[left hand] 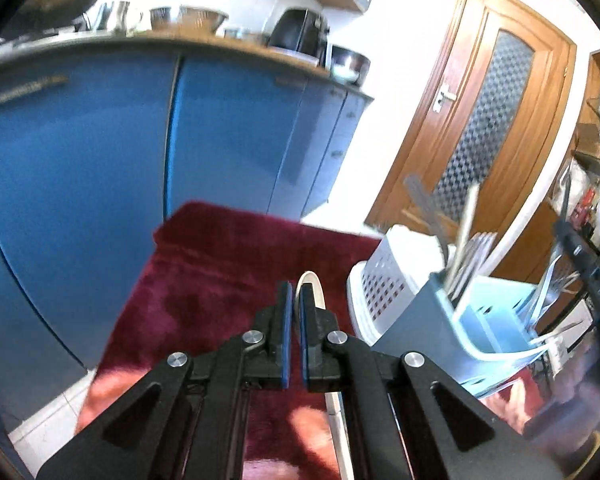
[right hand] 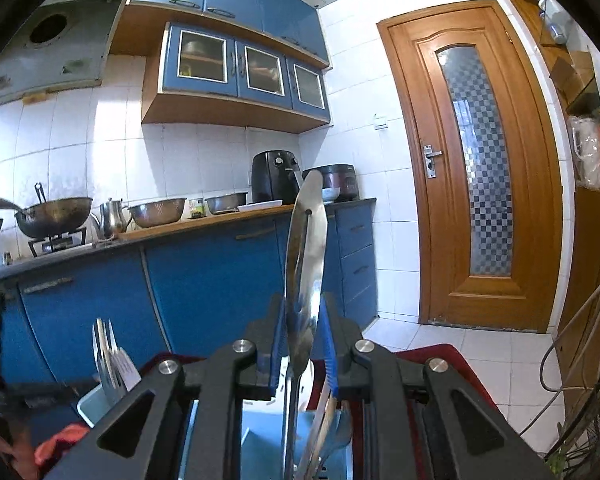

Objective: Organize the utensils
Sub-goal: 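Carry the spoon with the left tool while the right tool carries the knife above the box, then lower the spoon into the box and open the left tool while the right tool releases the knife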

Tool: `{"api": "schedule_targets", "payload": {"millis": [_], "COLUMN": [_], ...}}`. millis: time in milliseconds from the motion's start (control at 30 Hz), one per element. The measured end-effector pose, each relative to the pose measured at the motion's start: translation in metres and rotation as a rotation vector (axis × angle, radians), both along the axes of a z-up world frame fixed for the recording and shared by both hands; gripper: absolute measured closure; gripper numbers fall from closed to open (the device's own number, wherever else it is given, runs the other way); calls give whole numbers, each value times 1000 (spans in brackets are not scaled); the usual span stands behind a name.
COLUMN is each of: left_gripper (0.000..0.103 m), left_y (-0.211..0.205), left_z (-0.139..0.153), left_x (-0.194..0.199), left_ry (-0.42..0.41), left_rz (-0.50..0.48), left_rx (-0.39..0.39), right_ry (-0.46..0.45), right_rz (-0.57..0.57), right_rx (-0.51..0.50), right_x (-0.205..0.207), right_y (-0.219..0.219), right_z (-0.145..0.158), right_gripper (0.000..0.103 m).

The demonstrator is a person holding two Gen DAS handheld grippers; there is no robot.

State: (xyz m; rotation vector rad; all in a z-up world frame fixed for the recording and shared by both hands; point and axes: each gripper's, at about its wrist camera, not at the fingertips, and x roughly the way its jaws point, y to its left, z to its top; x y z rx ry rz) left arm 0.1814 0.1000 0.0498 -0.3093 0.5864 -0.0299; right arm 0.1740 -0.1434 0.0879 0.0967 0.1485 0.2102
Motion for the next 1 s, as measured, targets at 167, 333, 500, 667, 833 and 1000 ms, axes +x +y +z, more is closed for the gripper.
{"api": "schedule_targets", "payload": {"millis": [167, 333, 500, 667, 833, 1000], "left_gripper": [102, 102, 102, 102, 102, 102], "left_y": [2, -1, -7, -14, -31, -50], "left_z": [31, 62, 95, 121, 138, 143], "left_x": [-22, -42, -54, -58, -49, -34], "left_ry": [-91, -184, -263, -327, -390, -435], "left_rz": [21, 42, 63, 77, 104, 152], "left_rx": [0, 22, 53, 69, 115, 164], "right_ry": [-3, 35, 60, 97, 125, 122], "right_rz": [18, 57, 86, 116, 122, 107], "right_rx": [-64, -57, -26, 16, 32, 11], "right_x": [-6, -12, -25, -39, -51, -61], "right_y": [8, 8, 3, -5, -11, -16], "right_z": [0, 2, 8, 11, 8, 6], "right_gripper": [84, 79, 68, 61, 61, 61]}}
